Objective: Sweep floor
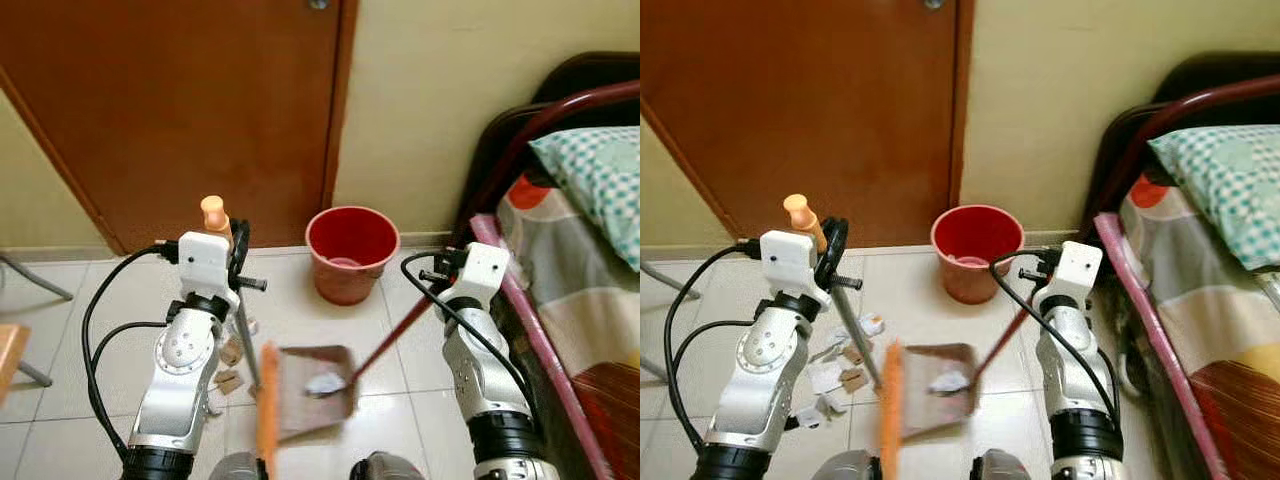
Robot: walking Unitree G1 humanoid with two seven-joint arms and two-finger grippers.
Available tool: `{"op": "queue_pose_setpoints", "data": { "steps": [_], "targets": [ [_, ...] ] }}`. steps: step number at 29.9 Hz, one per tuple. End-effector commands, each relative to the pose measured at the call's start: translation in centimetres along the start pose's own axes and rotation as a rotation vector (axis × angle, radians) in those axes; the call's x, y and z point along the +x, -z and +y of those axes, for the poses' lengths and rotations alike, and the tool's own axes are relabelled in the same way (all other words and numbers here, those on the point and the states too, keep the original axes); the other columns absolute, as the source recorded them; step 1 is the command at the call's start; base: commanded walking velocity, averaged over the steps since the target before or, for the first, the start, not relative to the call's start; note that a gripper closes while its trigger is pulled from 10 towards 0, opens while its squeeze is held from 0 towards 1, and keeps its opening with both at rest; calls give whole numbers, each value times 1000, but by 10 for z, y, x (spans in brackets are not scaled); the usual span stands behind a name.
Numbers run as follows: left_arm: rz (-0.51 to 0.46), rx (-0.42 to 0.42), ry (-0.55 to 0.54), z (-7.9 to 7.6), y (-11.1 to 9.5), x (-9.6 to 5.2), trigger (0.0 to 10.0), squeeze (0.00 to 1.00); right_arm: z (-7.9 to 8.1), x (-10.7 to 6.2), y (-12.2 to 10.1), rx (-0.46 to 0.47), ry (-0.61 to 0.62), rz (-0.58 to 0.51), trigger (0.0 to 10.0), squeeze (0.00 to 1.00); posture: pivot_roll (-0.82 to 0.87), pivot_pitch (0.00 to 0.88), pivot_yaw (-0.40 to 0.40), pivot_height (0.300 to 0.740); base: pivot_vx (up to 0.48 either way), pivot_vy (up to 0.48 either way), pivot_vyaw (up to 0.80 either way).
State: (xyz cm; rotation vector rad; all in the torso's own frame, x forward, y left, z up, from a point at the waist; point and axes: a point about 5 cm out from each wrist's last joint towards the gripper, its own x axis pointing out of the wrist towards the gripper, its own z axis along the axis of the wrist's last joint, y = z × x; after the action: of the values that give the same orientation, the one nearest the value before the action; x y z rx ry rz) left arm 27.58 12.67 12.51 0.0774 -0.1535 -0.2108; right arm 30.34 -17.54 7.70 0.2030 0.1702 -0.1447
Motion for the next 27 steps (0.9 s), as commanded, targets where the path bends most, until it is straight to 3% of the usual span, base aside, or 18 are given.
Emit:
{"op": "queue_pose_setpoints", "data": {
  "steps": [1, 9, 18, 27],
  "targets": [
    [-32, -21, 39, -9, -5, 1, 10000, 0, -5, 1, -9, 6, 16, -44, 10000, 0, -40, 80, -12, 740, 0, 0, 0],
    [-25, -41, 75, -11, -4, 1, 10000, 0, -3, 2, -9, 12, 18, -47, 10000, 0, 6, 72, 7, 740, 0, 0, 0],
    [-32, -47, 71, -17, -4, 2, 10000, 0, -3, 4, -8, -13, -12, -33, 10000, 0, 61, 62, -26, 740, 0, 0, 0],
    [-45, -57, 73, -20, -7, 4, 10000, 0, -3, 6, -10, -33, -22, -32, 10000, 0, 15, 75, -31, 740, 338, -182, 0]
  ]
}}
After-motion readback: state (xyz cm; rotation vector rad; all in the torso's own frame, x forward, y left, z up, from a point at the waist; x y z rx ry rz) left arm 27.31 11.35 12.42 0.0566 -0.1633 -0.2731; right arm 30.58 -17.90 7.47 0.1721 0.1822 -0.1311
